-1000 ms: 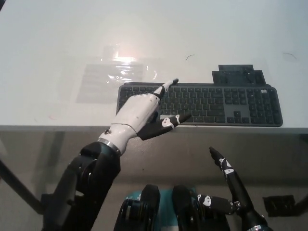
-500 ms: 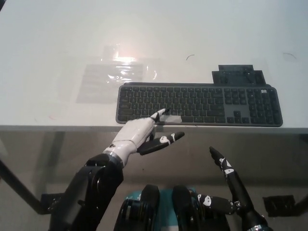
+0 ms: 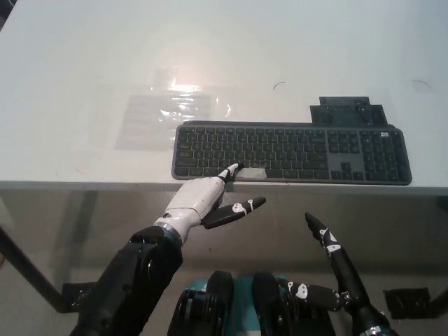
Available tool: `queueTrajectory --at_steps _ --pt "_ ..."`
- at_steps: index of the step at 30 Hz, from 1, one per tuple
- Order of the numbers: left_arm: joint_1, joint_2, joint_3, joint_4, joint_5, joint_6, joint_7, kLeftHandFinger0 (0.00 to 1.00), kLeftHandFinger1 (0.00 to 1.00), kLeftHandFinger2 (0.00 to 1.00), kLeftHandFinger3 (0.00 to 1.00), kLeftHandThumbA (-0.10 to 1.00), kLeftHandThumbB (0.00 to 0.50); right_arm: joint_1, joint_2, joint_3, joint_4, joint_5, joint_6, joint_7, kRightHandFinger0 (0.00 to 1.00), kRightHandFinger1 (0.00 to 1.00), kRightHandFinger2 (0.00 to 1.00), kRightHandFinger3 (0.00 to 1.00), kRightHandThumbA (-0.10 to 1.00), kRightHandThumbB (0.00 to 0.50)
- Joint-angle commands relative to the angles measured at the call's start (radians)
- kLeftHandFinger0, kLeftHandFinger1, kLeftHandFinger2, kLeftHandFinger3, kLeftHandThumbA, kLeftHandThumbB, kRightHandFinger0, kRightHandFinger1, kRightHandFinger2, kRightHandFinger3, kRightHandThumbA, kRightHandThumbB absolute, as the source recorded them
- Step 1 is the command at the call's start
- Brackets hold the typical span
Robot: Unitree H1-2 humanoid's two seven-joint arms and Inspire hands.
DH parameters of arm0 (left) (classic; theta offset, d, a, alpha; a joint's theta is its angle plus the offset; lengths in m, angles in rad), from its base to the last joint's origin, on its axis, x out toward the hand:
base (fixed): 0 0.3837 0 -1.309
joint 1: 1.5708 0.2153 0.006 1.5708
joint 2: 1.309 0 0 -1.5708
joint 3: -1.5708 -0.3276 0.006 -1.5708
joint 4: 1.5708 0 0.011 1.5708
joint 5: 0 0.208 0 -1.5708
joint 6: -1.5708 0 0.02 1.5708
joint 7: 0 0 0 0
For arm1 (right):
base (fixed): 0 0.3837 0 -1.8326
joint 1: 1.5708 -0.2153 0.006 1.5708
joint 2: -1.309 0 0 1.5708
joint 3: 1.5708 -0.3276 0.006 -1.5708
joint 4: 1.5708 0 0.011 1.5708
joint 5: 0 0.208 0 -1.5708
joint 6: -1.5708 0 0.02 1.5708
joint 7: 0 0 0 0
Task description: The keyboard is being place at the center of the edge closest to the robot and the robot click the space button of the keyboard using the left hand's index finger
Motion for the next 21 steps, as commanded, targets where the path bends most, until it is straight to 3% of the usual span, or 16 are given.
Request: queueTrajectory --at_steps 1,3,5,8,9,10,11,12,13,14,16,19,21 --pt "0.006 -0.007 -0.038 0.067 0.027 0.009 0.021 0.00 0.00 0.00 1.00 1.00 0.361 -0.028 -0.002 -0.002 -0.026 -0.009 -0.053 -0.002 1.00 1.00 1.00 1.00 1.00 0.416" --pt "0.014 -0.010 -0.051 0.067 0.024 0.010 0.020 0.00 0.02 0.02 1.00 1.00 0.357 -0.029 -0.002 -0.002 -0.030 -0.014 -0.049 -0.006 1.00 1.00 1.00 1.00 1.00 0.422" --pt "0.031 -0.019 -0.063 0.055 0.025 0.034 0.013 0.06 0.07 0.04 1.00 1.00 0.369 -0.032 -0.005 -0.003 -0.028 -0.019 -0.051 -0.009 1.00 1.00 1.00 1.00 1.00 0.418" --pt "0.057 -0.024 -0.072 0.038 0.017 0.032 0.019 0.00 0.02 0.00 1.00 1.00 0.354 -0.035 -0.005 -0.004 -0.027 -0.022 -0.047 -0.011 1.00 1.00 1.00 1.00 1.00 0.423" --pt "0.066 -0.025 -0.078 0.028 0.023 0.043 0.014 0.04 0.07 0.11 1.00 1.00 0.357 -0.035 -0.006 -0.004 -0.029 -0.021 -0.044 -0.010 1.00 1.00 1.00 1.00 1.00 0.425" --pt "0.069 -0.025 -0.082 0.024 0.025 0.049 0.013 0.02 0.02 0.10 1.00 1.00 0.357 -0.036 -0.006 -0.005 -0.029 -0.021 -0.042 -0.010 1.00 1.00 1.00 1.00 1.00 0.426" --pt "0.088 -0.023 -0.089 0.004 0.026 0.043 0.015 0.11 0.11 0.24 1.00 1.00 0.341 -0.039 -0.006 -0.005 -0.025 -0.019 -0.044 -0.009 1.00 1.00 1.00 1.00 1.00 0.428" --pt "0.091 -0.023 -0.091 0.001 0.025 0.042 0.015 0.09 0.09 0.28 1.00 1.00 0.338 -0.040 -0.006 -0.006 -0.023 -0.019 -0.046 -0.009 1.00 1.00 1.00 1.00 1.00 0.428" --pt "0.106 -0.020 -0.097 -0.008 0.020 0.025 0.024 0.00 0.00 0.17 1.00 1.00 0.331 -0.039 -0.006 -0.006 -0.022 -0.020 -0.048 -0.010 1.00 1.00 1.00 1.00 1.00 0.428" --pt "0.113 -0.019 -0.098 -0.017 0.017 0.024 0.023 0.00 0.00 0.08 1.00 1.00 0.326 -0.041 -0.006 -0.006 -0.019 -0.021 -0.051 -0.011 1.00 1.00 1.00 1.00 1.00 0.427" --pt "0.133 -0.014 -0.112 -0.037 0.029 0.030 0.029 0.00 0.02 0.10 1.00 1.00 0.324 -0.042 -0.008 -0.007 -0.015 -0.019 -0.058 -0.010 1.00 1.00 1.00 1.00 1.00 0.420" --pt "0.160 -0.004 -0.126 -0.061 0.035 0.016 0.049 0.00 0.00 0.02 1.00 1.00 0.307 -0.039 -0.007 -0.007 -0.021 -0.018 -0.054 -0.007 1.00 1.00 1.00 1.00 1.00 0.416" --pt "0.168 0.007 -0.135 -0.084 0.042 0.021 0.044 0.00 0.04 0.05 1.00 1.00 0.318 -0.040 -0.006 -0.007 -0.021 -0.019 -0.051 -0.008 1.00 1.00 1.00 1.00 1.00 0.422"
